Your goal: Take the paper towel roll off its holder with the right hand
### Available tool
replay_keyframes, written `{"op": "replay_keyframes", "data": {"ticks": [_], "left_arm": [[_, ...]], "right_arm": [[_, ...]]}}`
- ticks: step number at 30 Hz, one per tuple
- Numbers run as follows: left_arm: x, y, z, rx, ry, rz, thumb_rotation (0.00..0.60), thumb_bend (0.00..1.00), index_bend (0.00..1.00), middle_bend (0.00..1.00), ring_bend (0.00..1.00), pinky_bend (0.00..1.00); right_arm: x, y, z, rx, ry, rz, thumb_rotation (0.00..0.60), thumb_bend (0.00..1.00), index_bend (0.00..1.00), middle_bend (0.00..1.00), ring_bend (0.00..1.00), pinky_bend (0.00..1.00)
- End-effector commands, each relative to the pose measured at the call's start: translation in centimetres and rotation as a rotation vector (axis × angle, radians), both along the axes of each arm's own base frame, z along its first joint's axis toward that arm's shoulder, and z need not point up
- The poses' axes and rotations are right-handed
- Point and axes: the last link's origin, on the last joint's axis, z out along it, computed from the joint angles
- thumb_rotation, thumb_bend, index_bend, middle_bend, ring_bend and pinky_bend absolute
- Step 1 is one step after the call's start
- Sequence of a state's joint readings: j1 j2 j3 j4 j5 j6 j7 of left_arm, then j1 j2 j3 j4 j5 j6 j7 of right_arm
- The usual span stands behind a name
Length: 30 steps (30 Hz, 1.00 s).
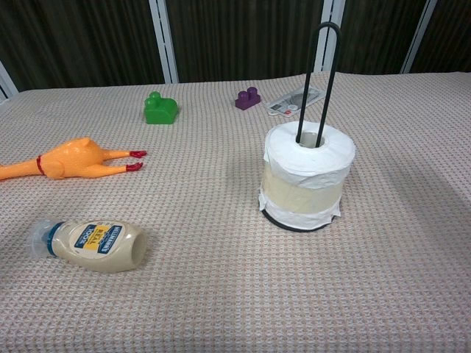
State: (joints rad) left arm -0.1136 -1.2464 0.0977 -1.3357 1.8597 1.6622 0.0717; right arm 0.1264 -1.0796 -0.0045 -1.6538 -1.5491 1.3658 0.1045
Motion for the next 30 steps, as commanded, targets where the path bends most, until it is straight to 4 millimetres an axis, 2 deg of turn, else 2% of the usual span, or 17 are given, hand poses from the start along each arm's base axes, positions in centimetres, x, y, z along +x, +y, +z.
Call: {"op": "replay_keyframes", "data": {"ticks": [1, 7, 12, 16, 21, 26, 30], "left_arm": [[0.0, 0.0, 0.0, -0.001, 0.000, 0.000, 0.600, 0.43, 0.11, 0.01, 0.00, 0.18], [0.0, 0.0, 0.0, 0.001, 0.002, -0.001, 0.600, 0.43, 0.11, 0.01, 0.00, 0.18], [0.0, 0.1, 0.1, 0.003, -0.006, -0.004, 0.600, 0.43, 0.11, 0.01, 0.00, 0.19], [0.0, 0.0, 0.1, -0.003, -0.005, -0.006, 0.600, 0.43, 0.13, 0.01, 0.00, 0.19], [0.1, 0.0, 0.0, -0.006, 0.001, -0.011, 0.600, 0.43, 0.15, 0.01, 0.00, 0.19], [0.0, 0.0, 0.0, -0.007, 0.005, -0.006, 0.600, 0.43, 0.16, 0.01, 0.00, 0.19], [0.1, -0.2, 0.1, -0.006, 0.000, -0.012, 0.600, 0.43, 0.16, 0.02, 0.00, 0.19]], "right_arm": [[0.0, 0.1, 0.0, 0.007, -0.004, -0.002, 0.600, 0.04, 0.04, 0.00, 0.00, 0.15], [0.5, 0.1, -0.4, 0.025, -0.035, 0.016, 0.600, 0.04, 0.02, 0.00, 0.00, 0.15], [1.4, -0.9, -0.8, 0.005, -0.075, 0.083, 0.600, 0.04, 0.00, 0.00, 0.00, 0.15], [2.4, -2.3, -1.8, 0.020, -0.168, 0.075, 0.600, 0.04, 0.00, 0.00, 0.00, 0.15], [4.3, -4.9, -4.8, 0.092, -0.280, 0.061, 0.600, 0.04, 0.00, 0.00, 0.00, 0.15], [6.6, -6.3, -8.1, 0.138, -0.312, 0.114, 0.600, 0.04, 0.00, 0.00, 0.00, 0.15], [8.2, -7.2, -9.8, 0.142, -0.320, 0.136, 0.600, 0.04, 0.00, 0.00, 0.00, 0.15]]}}
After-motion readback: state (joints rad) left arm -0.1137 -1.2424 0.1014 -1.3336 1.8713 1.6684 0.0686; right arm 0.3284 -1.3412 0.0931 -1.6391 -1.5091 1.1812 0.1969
